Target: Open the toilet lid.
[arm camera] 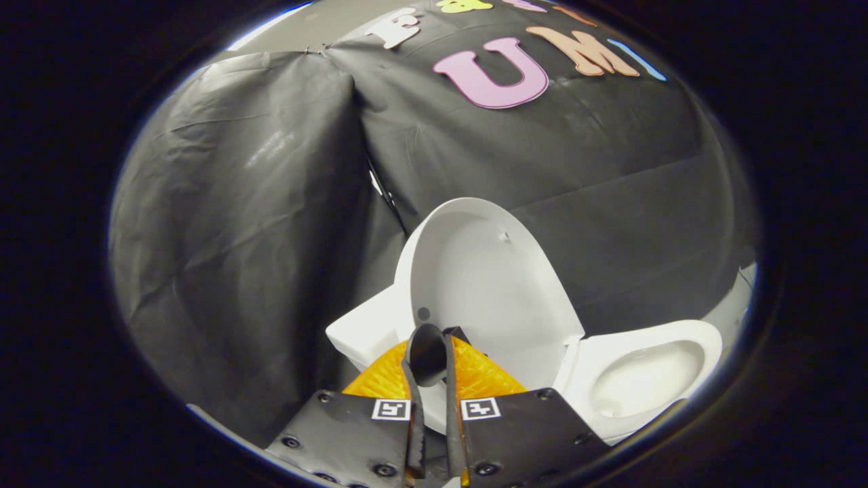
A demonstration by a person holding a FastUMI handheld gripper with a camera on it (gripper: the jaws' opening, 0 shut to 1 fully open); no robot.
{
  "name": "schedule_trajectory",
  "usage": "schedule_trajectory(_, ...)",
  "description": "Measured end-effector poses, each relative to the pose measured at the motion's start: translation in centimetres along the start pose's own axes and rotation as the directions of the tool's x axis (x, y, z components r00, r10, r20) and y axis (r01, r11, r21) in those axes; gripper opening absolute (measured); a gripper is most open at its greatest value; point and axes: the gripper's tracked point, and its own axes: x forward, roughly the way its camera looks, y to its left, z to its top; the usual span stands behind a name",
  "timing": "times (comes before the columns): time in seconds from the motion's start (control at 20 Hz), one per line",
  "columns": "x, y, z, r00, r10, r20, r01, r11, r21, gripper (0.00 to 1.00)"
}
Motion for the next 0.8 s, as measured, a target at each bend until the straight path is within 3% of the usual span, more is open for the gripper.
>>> schedule_trajectory(0.2,0.7,-1.8,1.0,0.998,-0.069,0.010,0.070,0.998,-0.003,0.13)
schedule_trajectory(0.4,0.5,-1.6,1.0,0.998,-0.056,0.003,0.056,0.997,-0.059,0.12)
schedule_trajectory(0.8,0.1,-1.9,1.0,0.997,-0.077,0.030,0.078,0.996,-0.036,0.12)
